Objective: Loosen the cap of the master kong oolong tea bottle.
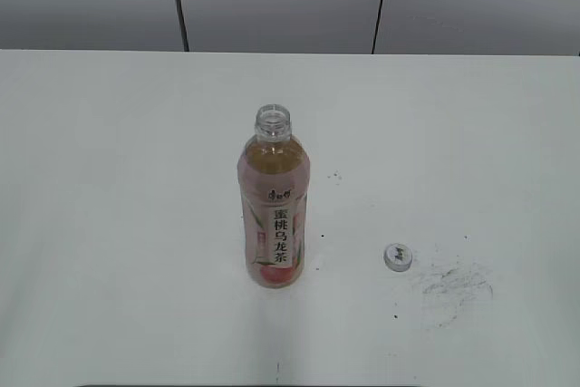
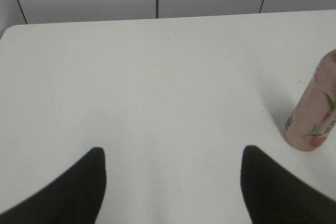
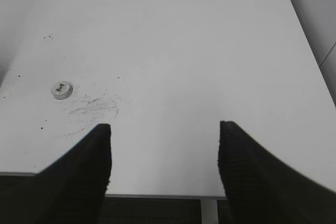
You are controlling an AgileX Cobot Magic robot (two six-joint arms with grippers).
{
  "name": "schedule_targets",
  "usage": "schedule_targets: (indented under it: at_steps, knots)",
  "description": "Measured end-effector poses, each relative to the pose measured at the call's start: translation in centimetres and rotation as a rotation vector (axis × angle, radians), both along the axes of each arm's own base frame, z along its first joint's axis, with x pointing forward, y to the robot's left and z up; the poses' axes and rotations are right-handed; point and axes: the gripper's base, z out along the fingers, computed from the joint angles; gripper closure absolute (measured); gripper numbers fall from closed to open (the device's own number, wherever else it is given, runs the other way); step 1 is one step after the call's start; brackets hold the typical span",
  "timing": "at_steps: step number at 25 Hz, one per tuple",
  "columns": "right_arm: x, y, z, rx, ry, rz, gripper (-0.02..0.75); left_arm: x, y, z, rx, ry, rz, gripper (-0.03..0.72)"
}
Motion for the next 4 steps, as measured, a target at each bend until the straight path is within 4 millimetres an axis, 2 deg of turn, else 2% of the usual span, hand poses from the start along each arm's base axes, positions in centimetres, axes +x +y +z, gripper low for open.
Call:
schedule_targets:
  at_steps: [4]
  knots:
    - [0.0,0.0,0.0,0.0,0.0,0.0,0.255,0.0,0.0,0.0,0.0,0.0,0.0,0.208]
